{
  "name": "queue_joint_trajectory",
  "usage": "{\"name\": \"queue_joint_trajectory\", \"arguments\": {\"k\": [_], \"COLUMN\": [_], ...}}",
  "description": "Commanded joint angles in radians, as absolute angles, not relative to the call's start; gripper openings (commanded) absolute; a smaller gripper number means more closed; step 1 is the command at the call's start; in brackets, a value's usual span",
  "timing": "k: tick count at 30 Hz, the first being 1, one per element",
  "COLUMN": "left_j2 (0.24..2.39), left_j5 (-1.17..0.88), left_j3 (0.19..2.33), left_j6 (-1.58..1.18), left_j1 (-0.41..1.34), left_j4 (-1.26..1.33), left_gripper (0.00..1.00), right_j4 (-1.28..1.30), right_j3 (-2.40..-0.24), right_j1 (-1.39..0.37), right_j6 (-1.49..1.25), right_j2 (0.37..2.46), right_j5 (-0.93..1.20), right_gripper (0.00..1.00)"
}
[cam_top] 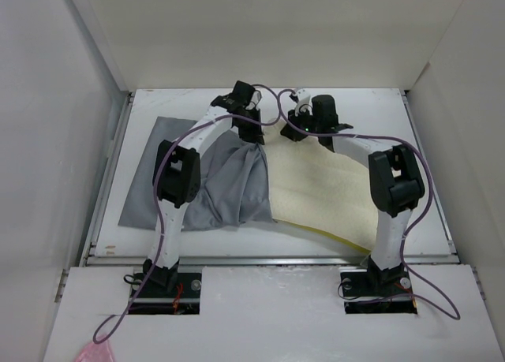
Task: Put the pillow into the pillowcase
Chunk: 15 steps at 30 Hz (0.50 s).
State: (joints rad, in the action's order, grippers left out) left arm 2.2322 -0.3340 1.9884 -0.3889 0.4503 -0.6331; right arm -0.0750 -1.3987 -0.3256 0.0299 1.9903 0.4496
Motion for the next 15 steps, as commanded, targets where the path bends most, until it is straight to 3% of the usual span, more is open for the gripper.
{"name": "queue_joint_trajectory", "arguments": {"k": [1, 7, 10, 15], "left_j2": [2.185, 2.091, 2.143, 2.217], "left_j5": [-0.238, -0.128, -0.042, -0.1], "left_j3": [1.974, 2.022, 2.193, 2.393], "left_j6": [-0.38, -0.39, -0.39, -0.379], "left_j1": [0.44, 0.41, 0.388, 0.388], "left_j4": [-0.692, -0.73, -0.826, -0.841], "left_gripper": [0.0, 0.0, 0.0, 0.0], "right_j4": [-0.074, -0.087, -0.144, -0.178], "right_j3": [-1.398, -1.358, -1.281, -1.193], "right_j1": [-0.33, -0.339, -0.35, -0.434], "right_j6": [0.058, 0.067, 0.104, 0.199], "right_j2": [1.956, 1.899, 1.829, 1.738], "right_j5": [0.431, 0.396, 0.46, 0.606], "right_gripper": [0.0, 0.0, 0.0, 0.0]}}
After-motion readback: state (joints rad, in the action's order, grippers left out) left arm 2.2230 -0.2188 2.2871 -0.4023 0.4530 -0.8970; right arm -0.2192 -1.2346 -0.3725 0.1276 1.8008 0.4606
